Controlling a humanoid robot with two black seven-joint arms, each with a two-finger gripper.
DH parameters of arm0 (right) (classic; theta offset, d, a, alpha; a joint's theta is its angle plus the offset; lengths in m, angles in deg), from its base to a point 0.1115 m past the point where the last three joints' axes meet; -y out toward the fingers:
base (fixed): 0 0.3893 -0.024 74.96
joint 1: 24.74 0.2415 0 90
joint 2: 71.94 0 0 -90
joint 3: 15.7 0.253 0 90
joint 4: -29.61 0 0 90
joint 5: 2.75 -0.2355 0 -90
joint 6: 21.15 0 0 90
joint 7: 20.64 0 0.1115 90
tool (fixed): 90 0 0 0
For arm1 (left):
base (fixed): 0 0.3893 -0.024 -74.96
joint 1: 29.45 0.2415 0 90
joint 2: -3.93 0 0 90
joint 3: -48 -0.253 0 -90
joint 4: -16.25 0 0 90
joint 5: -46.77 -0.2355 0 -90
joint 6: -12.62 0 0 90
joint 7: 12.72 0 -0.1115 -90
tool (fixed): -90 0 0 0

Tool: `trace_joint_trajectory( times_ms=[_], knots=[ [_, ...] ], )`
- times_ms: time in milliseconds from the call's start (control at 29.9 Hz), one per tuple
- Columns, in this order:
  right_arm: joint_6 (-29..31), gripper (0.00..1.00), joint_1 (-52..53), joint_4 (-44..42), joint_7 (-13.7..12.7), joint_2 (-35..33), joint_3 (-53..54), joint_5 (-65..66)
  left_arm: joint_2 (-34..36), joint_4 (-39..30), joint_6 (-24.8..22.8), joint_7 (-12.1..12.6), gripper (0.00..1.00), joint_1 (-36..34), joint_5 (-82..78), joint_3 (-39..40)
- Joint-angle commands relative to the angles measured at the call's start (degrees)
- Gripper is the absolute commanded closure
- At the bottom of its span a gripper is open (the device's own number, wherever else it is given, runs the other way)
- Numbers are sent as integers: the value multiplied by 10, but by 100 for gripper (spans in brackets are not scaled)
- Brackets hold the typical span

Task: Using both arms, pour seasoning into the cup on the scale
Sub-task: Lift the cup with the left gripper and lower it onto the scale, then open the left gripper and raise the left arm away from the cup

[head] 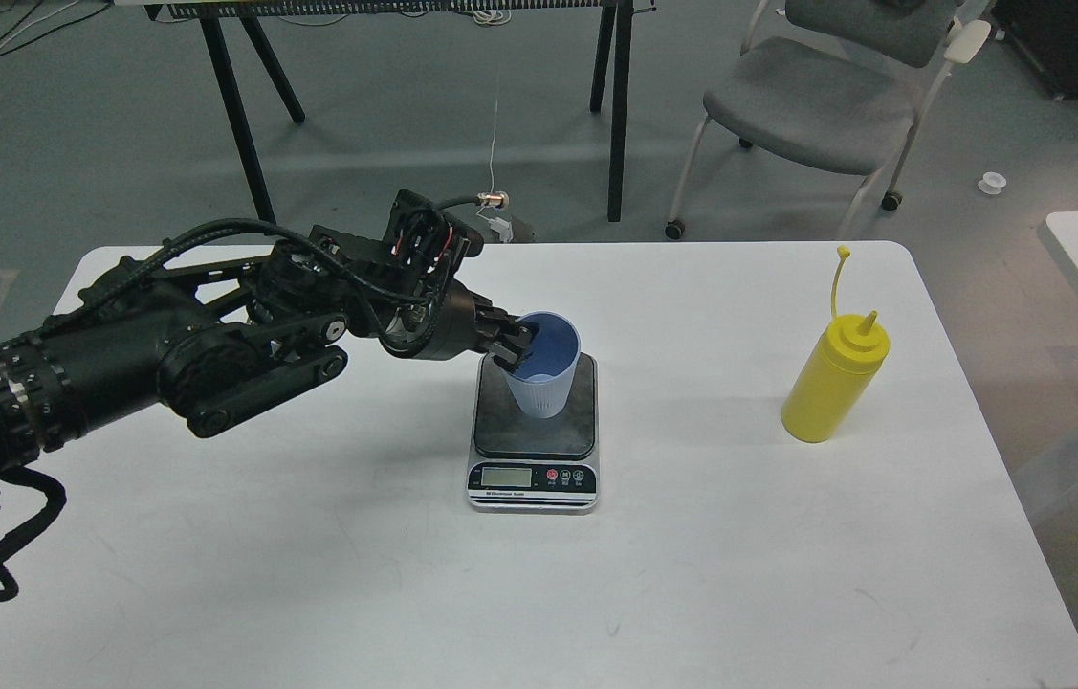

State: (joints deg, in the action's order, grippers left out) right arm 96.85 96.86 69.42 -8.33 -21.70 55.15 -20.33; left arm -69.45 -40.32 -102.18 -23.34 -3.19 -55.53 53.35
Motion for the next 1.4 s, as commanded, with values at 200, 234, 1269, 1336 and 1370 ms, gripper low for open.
trace_joint_trajectory(
  times_ms=[200,234,1269,1336,1370],
  knots=[
    [0,0,-1,0,0,-1,0,0,-4,15,3,0,86,-1,9,-14],
    [0,0,-1,0,0,-1,0,0,-8,15,3,0,81,-2,9,-14],
    [0,0,-253,227,-4,-80,34,-107,67,14,35,-8,1,-4,828,229],
    [0,0,-289,256,-3,-80,43,-108,67,20,35,-8,1,15,898,255],
    [0,0,-308,270,-2,-79,44,-109,67,23,35,-8,1,25,930,273]
  ],
)
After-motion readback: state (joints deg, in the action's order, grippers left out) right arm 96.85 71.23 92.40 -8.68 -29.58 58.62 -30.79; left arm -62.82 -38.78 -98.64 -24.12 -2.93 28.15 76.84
